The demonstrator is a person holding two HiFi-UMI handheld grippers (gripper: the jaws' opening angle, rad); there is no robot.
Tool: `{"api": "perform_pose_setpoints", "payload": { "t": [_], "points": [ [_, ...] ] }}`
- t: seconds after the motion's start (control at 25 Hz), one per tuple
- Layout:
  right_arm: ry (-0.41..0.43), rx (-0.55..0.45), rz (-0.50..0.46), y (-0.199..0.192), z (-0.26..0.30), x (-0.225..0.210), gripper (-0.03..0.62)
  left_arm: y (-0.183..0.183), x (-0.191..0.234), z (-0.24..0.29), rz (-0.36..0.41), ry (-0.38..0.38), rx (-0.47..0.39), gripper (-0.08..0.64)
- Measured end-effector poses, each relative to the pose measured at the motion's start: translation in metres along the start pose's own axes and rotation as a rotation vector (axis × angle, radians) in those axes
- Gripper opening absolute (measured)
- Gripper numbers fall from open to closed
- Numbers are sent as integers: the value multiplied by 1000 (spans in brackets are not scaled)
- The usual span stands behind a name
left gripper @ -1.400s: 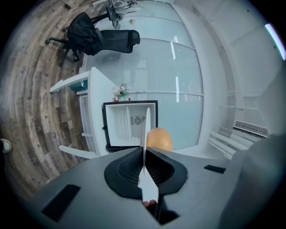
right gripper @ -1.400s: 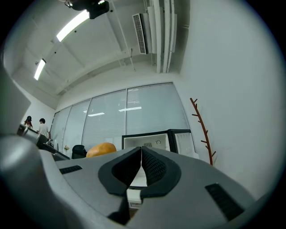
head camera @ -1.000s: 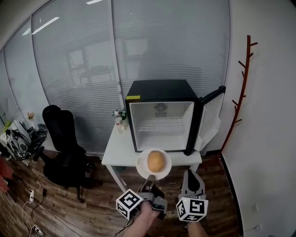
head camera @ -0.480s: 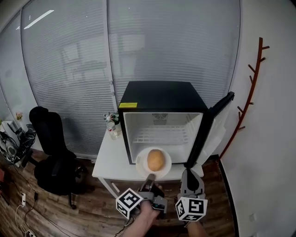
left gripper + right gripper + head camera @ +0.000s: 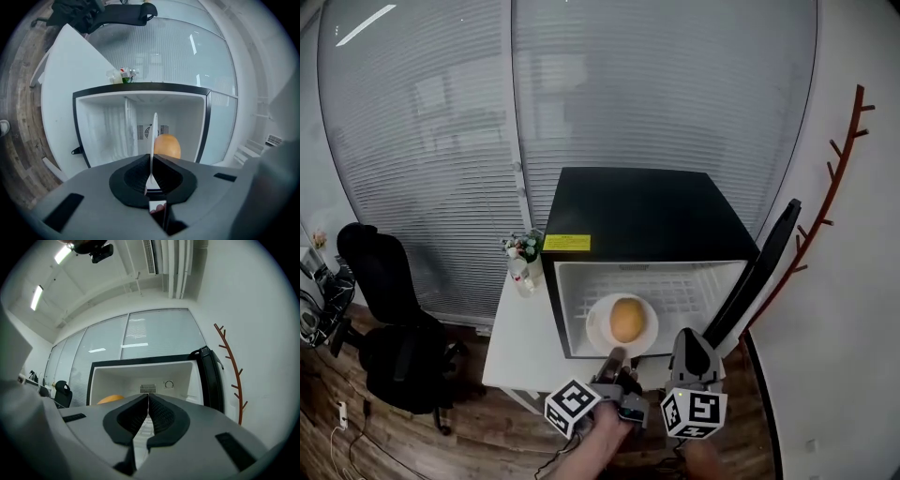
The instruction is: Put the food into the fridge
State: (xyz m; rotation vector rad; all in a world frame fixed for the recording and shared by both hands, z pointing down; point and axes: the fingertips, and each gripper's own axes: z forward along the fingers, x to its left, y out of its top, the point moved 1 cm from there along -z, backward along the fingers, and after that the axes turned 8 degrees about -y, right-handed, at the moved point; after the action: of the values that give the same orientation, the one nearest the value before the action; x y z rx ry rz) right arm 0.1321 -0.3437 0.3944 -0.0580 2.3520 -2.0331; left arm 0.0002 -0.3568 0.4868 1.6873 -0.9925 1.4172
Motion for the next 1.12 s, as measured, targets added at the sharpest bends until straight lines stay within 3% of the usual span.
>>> {"api": "perform_pose_setpoints", "payload": {
  "t": [0.68,1.12],
  "points": [
    [19,29,33,-21,61,-20,28,18,17,62,27,29,-46,32],
    [39,53,63,-32,71,-36,28,17,53,96,18,135,-77,32]
  ]
}}
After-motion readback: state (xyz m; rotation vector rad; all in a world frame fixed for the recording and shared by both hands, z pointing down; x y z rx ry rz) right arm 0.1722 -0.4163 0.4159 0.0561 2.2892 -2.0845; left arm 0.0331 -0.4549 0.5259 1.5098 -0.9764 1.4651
